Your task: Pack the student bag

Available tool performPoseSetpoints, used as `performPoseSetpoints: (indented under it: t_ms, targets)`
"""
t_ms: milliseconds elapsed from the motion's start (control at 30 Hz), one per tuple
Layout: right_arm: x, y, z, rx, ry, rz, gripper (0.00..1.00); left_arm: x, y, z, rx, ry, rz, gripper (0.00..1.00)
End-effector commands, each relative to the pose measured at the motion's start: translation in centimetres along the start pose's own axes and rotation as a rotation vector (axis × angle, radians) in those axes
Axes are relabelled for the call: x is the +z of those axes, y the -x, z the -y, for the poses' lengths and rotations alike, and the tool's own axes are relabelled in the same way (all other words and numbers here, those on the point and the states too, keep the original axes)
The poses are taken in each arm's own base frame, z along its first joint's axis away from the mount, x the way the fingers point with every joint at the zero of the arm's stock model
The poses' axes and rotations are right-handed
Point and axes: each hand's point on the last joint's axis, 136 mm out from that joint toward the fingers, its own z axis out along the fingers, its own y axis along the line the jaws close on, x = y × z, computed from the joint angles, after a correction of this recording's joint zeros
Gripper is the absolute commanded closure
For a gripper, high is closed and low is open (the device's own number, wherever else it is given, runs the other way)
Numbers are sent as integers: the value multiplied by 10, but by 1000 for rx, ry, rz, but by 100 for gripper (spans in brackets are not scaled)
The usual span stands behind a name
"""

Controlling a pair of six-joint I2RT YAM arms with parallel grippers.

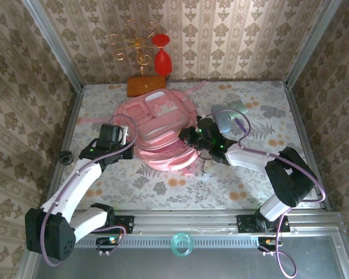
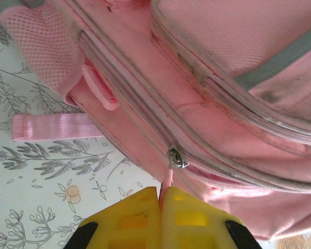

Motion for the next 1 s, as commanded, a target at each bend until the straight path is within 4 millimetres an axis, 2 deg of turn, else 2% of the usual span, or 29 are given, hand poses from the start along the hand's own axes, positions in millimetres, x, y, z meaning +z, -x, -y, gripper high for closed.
performPoseSetpoints:
  t_ms: [0,167,400,567,800,900,967]
  targets:
    - [0,43,11,-6,-30,116,100,-6,-1,-60,-97,259,39,100]
    - [1,52,-3,-1,5,127,100,-1,6,-70,-125,283,83,100]
    - [-10,71,-15,-20,-1,200,100,-2,1,-93,-162,333,106,100]
    - [-7,73,-19,-22,11,203,100,3,1,-100,-169,342,110,100]
    - [-13,78,-45,-24,91,194,100,18,5,-120,-188,392,118,100]
    - [-16,80,-54,-41,98,195,100,20,7,-119,-200,370,130,100]
    - [-15,80,-56,-46,102,195,100,19,13,-106,-213,294,172,100]
